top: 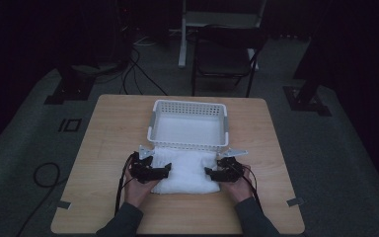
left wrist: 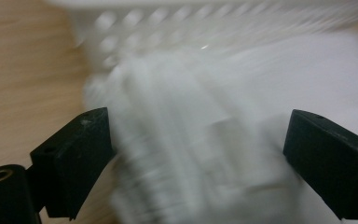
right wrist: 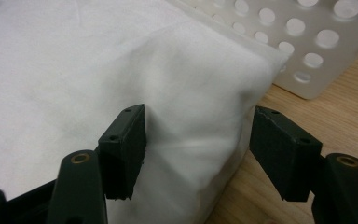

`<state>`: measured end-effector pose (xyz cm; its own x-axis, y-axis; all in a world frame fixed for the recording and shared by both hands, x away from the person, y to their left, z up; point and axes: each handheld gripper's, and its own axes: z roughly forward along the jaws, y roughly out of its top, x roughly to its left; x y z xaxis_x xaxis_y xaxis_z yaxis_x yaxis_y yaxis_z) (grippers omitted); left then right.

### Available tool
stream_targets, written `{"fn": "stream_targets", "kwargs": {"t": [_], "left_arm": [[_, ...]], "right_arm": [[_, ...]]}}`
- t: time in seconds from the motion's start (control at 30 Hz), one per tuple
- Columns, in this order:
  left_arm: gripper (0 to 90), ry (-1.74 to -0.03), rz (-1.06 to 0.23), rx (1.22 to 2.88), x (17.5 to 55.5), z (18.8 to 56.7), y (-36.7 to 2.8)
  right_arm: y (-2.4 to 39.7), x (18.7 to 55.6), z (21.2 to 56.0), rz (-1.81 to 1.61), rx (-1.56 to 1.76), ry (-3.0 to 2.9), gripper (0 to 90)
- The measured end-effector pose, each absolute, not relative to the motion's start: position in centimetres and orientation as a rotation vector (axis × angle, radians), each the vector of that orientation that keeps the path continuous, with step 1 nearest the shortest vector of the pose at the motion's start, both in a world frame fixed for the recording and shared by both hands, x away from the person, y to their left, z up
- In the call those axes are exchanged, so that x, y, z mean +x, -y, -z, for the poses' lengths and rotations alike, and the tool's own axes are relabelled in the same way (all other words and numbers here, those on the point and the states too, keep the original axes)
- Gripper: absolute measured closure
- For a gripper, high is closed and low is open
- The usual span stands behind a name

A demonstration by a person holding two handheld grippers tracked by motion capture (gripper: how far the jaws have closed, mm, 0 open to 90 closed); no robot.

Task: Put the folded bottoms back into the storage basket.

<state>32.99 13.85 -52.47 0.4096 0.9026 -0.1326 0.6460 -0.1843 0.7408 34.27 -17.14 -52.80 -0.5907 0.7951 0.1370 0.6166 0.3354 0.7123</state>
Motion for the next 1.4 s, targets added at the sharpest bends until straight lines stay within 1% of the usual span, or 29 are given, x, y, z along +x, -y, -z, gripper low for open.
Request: {"fn": "stream_targets", "kwargs": {"t": [0.03,0.07,0.3,0.43,0.67,0.9,1.03,1.13,1.17,1.2,1.27,1.3,1.4], "left_arm": [[3.2,-1.315,-0.410,1.917,33.2,52.8,-14.1],[2.7,-1.318,-0.385,1.911,33.3,53.1,-14.3],[2.6,-1.319,-0.298,1.910,33.9,54.0,-14.7],[2.7,-1.316,-0.238,1.905,34.2,54.2,-15.0],[2.7,-1.319,-0.160,1.886,34.7,54.8,-15.4],[2.9,-1.315,-0.128,1.876,34.9,55.0,-15.5],[4.2,-1.305,-0.121,1.885,35.0,55.0,-15.5],[7.9,-1.298,-0.099,1.873,34.8,55.0,-15.5],[10.8,-1.291,-0.086,1.865,34.8,55.0,-15.5],[14.0,-1.285,-0.075,1.855,34.7,55.1,-15.5],[19.7,-1.274,-0.052,1.841,34.7,55.2,-15.6],[21.8,-1.274,-0.041,1.837,34.7,55.2,-15.6],[27.0,-1.266,-0.010,1.831,34.8,55.2,-15.7]], "right_arm": [[17.2,34.2,52.7,-1.100,1.282,-2.357,33.0],[17.2,34.2,52.7,-1.094,1.292,-2.345,31.3],[17.2,33.6,51.7,-1.082,1.300,-2.261,17.1],[16.7,33.3,51.3,-1.121,1.319,-2.265,11.1],[16.5,34.4,53.0,-1.146,1.403,-2.323,10.2],[17.0,35.4,54.6,-1.210,1.541,-2.362,10.0],[17.0,35.3,54.7,-1.219,1.560,-2.351,10.3],[17.0,35.1,54.8,-1.234,1.568,-2.337,10.9],[17.0,35.1,54.8,-1.238,1.570,-2.333,13.3],[17.0,35.1,54.8,-1.260,1.568,-2.348,18.7],[17.2,35.2,54.9,-1.337,1.615,-2.369,32.5],[17.3,35.3,55.0,-1.365,1.646,-2.368,36.9],[17.3,35.4,55.1,-1.395,1.674,-2.371,43.6]]}}
